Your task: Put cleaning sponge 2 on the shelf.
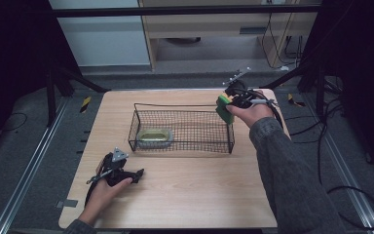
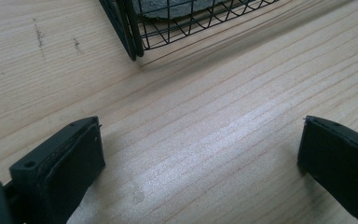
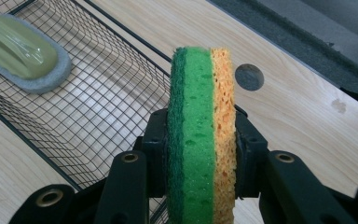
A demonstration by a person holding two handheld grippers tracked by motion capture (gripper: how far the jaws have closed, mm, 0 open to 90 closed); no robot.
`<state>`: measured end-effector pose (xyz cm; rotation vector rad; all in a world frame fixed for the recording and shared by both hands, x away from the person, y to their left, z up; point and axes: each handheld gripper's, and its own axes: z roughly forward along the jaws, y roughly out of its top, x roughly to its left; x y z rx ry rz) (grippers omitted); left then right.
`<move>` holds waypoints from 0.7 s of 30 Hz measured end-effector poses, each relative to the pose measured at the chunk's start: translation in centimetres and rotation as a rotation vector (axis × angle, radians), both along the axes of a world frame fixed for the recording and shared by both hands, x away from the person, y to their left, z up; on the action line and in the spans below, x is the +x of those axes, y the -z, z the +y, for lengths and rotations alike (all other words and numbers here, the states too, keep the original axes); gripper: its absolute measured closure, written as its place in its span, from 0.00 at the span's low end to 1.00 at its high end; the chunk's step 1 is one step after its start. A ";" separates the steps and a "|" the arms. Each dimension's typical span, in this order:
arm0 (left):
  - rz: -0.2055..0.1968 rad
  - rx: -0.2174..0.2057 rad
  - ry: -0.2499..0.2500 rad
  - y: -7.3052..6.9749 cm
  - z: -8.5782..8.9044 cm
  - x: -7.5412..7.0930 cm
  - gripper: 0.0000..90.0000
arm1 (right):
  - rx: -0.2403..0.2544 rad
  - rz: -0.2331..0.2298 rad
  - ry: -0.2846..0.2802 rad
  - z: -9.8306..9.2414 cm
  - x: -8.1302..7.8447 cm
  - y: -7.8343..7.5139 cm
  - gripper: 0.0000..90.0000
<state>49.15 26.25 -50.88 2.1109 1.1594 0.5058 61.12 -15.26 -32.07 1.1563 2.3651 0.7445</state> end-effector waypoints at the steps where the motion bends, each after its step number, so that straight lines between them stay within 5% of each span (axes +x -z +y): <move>1: 0.000 0.000 0.000 0.0 0.0 0.0 0.00 | 0.003 0.000 -0.004 0.1 0.0 0.1 0.71; 21: -0.002 -0.002 0.001 0.0 0.0 0.0 0.00 | 0.013 0.054 -0.013 0.2 0.6 3.0 0.71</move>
